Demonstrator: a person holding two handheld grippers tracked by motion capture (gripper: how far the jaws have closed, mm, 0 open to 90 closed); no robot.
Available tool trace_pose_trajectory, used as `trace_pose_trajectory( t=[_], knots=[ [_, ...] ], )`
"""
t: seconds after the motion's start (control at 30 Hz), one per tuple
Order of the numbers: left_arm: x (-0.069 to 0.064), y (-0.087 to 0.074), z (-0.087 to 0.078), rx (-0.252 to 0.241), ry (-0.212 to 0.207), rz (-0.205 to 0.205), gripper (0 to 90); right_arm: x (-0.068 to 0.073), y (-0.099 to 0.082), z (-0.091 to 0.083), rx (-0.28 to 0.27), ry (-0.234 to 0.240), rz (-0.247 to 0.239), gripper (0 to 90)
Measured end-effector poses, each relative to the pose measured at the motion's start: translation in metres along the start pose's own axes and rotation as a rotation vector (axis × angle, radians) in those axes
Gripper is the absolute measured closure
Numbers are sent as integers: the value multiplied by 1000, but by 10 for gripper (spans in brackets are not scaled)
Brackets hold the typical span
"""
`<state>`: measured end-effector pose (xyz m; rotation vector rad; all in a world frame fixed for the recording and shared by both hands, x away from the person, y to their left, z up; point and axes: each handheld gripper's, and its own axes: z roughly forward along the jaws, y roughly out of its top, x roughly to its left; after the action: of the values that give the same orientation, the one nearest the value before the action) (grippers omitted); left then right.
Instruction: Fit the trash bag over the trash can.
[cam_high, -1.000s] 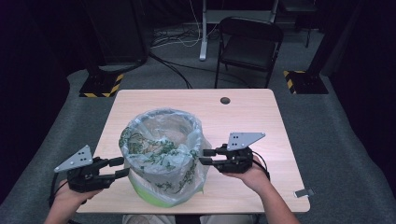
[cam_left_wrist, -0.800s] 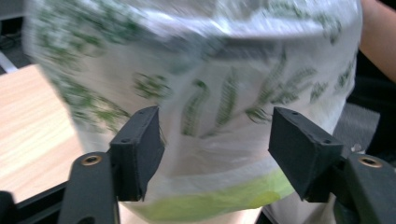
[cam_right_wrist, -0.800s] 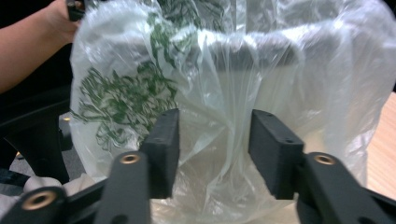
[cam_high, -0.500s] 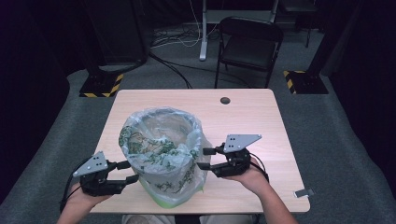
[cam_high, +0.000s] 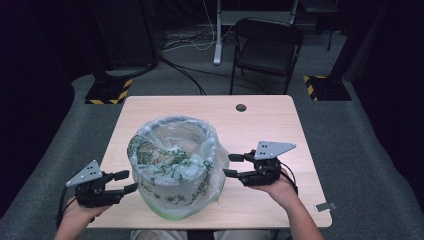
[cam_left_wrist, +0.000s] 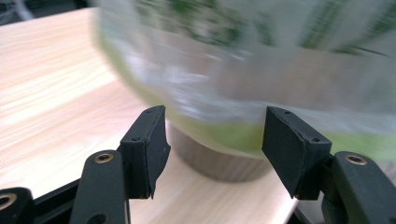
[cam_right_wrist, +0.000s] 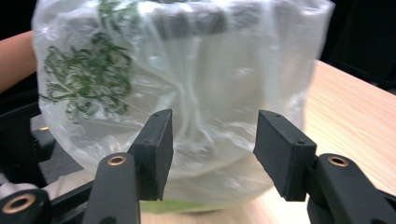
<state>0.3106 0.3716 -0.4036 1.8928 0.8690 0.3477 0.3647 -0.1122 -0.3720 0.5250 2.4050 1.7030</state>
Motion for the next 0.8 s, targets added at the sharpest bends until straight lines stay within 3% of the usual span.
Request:
trace_pose_trajectory(
  t=[0.27, 0.37, 0.6, 0.8],
  knots=[
    [21, -6, 2, -32, 95, -73, 383, -16, -16, -10, 45, -120, 29, 429],
    [26, -6, 5, -45, 124, -77, 376, -24, -24, -13, 73, -184, 47, 417],
    [33, -11, 14, -85, 157, -101, 375, -43, -43, -24, 116, -325, 113, 401],
    [39, -20, 23, -64, 175, -112, 369, -53, -61, -31, 134, -395, 151, 397]
  ],
)
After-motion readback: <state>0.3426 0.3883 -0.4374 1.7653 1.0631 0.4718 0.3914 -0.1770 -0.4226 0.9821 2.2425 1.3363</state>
